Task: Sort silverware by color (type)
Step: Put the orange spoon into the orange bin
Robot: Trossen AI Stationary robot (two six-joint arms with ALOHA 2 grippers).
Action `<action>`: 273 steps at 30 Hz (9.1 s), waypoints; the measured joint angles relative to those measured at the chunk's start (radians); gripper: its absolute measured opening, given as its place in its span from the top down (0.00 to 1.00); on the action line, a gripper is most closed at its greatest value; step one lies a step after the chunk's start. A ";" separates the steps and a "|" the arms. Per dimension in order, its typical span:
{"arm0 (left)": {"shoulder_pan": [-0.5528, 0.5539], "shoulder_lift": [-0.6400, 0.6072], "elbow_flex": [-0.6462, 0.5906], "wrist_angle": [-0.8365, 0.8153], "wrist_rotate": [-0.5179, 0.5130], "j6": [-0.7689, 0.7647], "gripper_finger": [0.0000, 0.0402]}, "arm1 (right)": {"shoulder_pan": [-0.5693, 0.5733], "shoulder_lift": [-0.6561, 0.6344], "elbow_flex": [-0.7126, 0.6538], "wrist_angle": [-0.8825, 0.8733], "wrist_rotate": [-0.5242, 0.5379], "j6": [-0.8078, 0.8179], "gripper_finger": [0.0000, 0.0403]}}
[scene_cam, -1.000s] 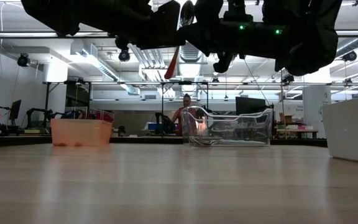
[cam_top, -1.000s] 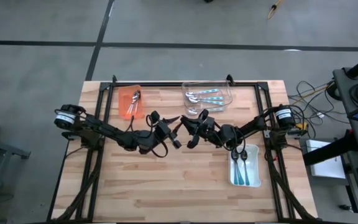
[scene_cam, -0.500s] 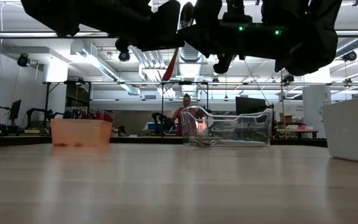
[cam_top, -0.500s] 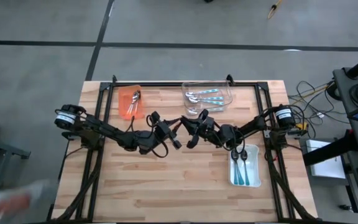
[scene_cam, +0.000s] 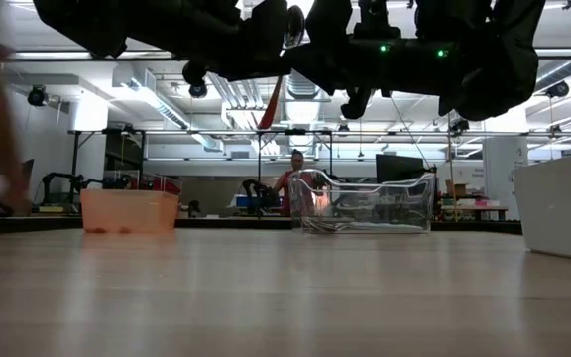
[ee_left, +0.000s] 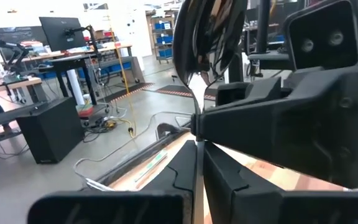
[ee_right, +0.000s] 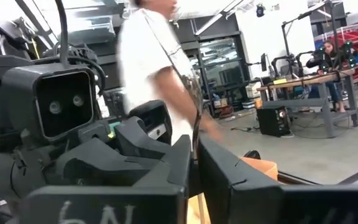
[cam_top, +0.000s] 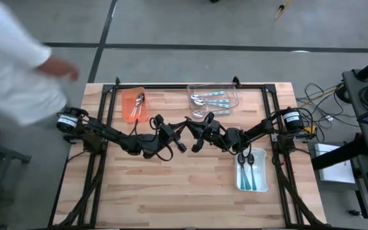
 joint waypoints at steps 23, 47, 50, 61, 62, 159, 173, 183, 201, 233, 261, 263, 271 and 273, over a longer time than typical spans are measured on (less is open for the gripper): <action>0.014 -0.222 0.000 -0.432 -0.054 -0.117 1.00 | 0.000 -0.258 -0.001 -0.536 0.070 -0.039 0.62; 0.547 -0.557 0.000 -1.487 0.419 -0.511 1.00 | -0.102 -0.565 0.000 -1.181 0.069 -0.079 0.70; 0.641 -0.556 0.000 -1.539 0.482 -0.470 1.00 | -0.119 -0.565 0.000 -1.185 0.068 -0.105 0.71; 0.924 -0.540 0.000 -1.561 0.671 -0.351 1.00 | -0.161 -0.565 0.000 -1.277 0.068 -0.256 0.72; 0.941 -0.534 0.000 -1.562 0.685 -0.347 1.00 | -0.160 -0.565 0.000 -1.278 0.067 -0.270 0.72; 0.787 -0.429 0.269 -1.610 0.549 -0.374 1.00 | -0.172 -0.564 0.000 -1.304 0.056 -0.323 0.81; 0.975 -0.341 0.196 -1.643 0.708 -0.378 1.00 | -0.172 -0.564 0.000 -1.304 0.056 -0.323 0.81; 0.985 -0.266 0.192 -1.686 0.714 -0.373 1.00 | -0.172 -0.564 0.000 -1.304 0.056 -0.324 0.81; 0.993 -0.266 0.138 -1.667 0.715 -0.386 1.00 | -0.172 -0.564 0.000 -1.310 0.056 -0.324 0.81; 1.104 -0.258 0.069 -1.607 0.873 -0.358 1.00 | -0.172 -0.564 0.000 -1.334 0.057 -0.324 0.81; 1.157 -0.146 0.068 -1.543 0.908 -0.370 1.00 | -0.172 -0.564 0.000 -1.334 0.057 -0.329 0.81; 1.157 -0.146 0.068 -1.542 0.906 -0.370 1.00 | -0.173 -0.564 0.000 -1.335 0.057 -0.332 0.81; 1.157 -0.146 0.068 -1.537 0.906 -0.378 1.00 | -0.173 -0.564 0.000 -1.334 0.057 -0.334 0.81; 1.157 -0.146 0.068 -1.538 0.906 -0.378 1.00 | -0.173 -0.564 0.000 -1.335 0.057 -0.334 0.81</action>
